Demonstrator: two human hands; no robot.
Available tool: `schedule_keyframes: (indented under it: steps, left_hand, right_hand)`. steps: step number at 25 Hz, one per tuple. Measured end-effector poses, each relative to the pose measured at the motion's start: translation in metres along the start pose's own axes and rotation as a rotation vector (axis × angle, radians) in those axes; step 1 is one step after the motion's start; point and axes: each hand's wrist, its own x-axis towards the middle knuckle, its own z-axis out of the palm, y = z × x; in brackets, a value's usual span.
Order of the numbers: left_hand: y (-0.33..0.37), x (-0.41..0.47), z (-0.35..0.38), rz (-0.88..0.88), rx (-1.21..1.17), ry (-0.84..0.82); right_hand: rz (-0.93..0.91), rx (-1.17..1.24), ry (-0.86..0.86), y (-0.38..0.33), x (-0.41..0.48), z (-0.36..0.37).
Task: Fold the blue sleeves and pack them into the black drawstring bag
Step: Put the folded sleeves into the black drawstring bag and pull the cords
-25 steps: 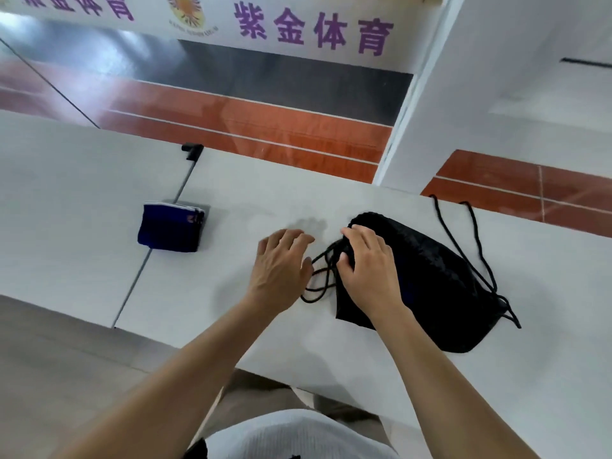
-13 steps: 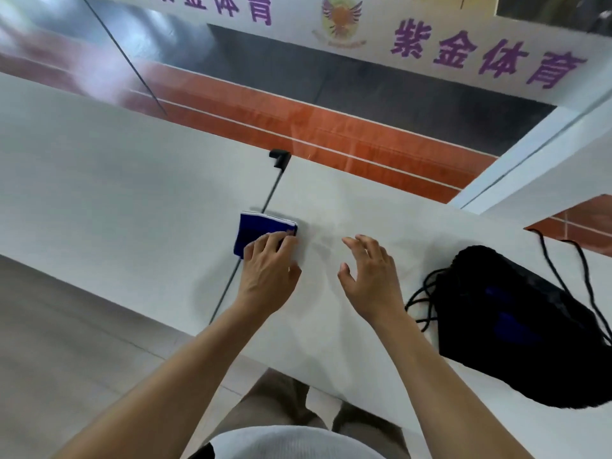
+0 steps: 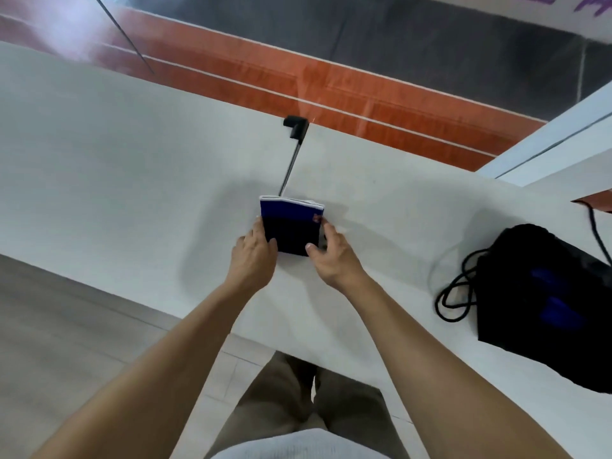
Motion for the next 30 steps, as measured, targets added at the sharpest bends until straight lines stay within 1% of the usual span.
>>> schedule_keyframes:
  steps: [2, 4, 5, 7, 10, 13, 17, 22, 26, 30]
  left_hand:
    - [0.003, -0.008, 0.003, -0.024, -0.169, 0.024]
    - [0.006, -0.011, 0.004, -0.155, -0.362, 0.051]
    - [0.007, -0.012, 0.003, -0.213, -0.44, 0.05]
    - [0.006, -0.014, 0.003, -0.261, -0.582, 0.023]
    - [0.017, -0.026, -0.002, -0.251, -0.717, -0.052]
    - [0.038, -0.039, -0.002, -0.16, -0.802, -0.089]
    - [0.085, -0.055, 0.006, 0.005, -0.842, -0.112]
    - [0.156, -0.088, 0.025, 0.191, -0.769, -0.19]
    - [0.202, -0.113, 0.056, 0.249, -0.724, -0.265]
    - [0.248, -0.141, 0.097, 0.301, -0.664, -0.284]
  right_hand:
    - [0.022, 0.203, 0.041, 0.002, 0.001, 0.006]
    - [0.081, 0.393, 0.105, 0.004, 0.0, 0.008]
    - [0.113, 0.454, 0.127, 0.004, -0.003, 0.008]
    - [0.173, 0.516, 0.153, 0.005, -0.012, 0.008]
    - [0.192, 0.573, 0.235, 0.01, -0.031, -0.001]
    - [0.158, 0.579, 0.299, 0.017, -0.053, -0.02]
    - [0.1, 0.6, 0.434, 0.029, -0.09, -0.06]
    - [0.092, 0.644, 0.652, 0.052, -0.142, -0.114]
    - [0.11, 0.69, 0.732, 0.087, -0.17, -0.154]
    - [0.145, 0.774, 0.76, 0.135, -0.191, -0.194]
